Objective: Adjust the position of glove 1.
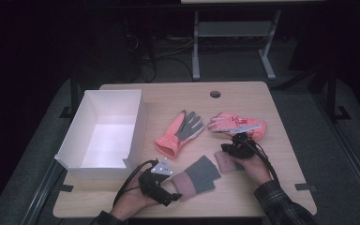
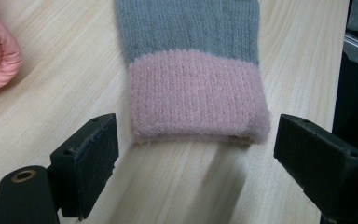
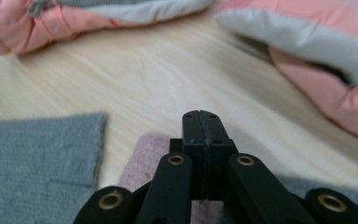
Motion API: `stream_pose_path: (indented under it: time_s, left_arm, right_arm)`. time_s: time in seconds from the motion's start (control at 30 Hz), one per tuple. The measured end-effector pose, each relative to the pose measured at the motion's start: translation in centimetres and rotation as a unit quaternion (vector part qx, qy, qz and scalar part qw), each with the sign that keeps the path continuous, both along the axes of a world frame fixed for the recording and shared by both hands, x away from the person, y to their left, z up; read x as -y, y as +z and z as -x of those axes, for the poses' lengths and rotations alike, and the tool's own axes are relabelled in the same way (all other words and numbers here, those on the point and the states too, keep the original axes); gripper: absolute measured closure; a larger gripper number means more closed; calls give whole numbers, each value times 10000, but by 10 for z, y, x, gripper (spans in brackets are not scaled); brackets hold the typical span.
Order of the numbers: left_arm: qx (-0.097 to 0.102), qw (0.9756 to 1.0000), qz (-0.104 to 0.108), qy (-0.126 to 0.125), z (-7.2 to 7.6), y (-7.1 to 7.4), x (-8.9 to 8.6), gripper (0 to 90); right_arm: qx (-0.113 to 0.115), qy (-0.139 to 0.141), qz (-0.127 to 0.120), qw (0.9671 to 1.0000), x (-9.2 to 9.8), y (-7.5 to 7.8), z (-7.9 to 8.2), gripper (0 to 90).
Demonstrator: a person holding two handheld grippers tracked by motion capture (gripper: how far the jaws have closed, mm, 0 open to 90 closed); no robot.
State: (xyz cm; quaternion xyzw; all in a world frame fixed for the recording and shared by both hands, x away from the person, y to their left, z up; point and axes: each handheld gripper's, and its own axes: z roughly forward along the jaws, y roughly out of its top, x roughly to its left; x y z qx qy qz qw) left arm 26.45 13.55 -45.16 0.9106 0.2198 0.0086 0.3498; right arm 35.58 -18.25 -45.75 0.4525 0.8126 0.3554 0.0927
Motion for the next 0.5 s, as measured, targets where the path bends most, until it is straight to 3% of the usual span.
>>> stream_pose_path:
  time_s: [0.37, 0.43, 0.5]
  left_arm:
    - [20, 10000, -65, -67, 0, 0, -2, 136]
    - [47, 10000, -61, -52, 0, 1, -2, 136]
    - [37, 10000, -36, -41, 0, 2, -3, 136]
  right_arm:
    - [-108, 252, -11, 9996, 11, 1, 28, 869]
    - [22, 281, 4, 9996, 15, 5, 33, 834]
    - [204, 218, -130, 9995, 25, 14, 39, 803]
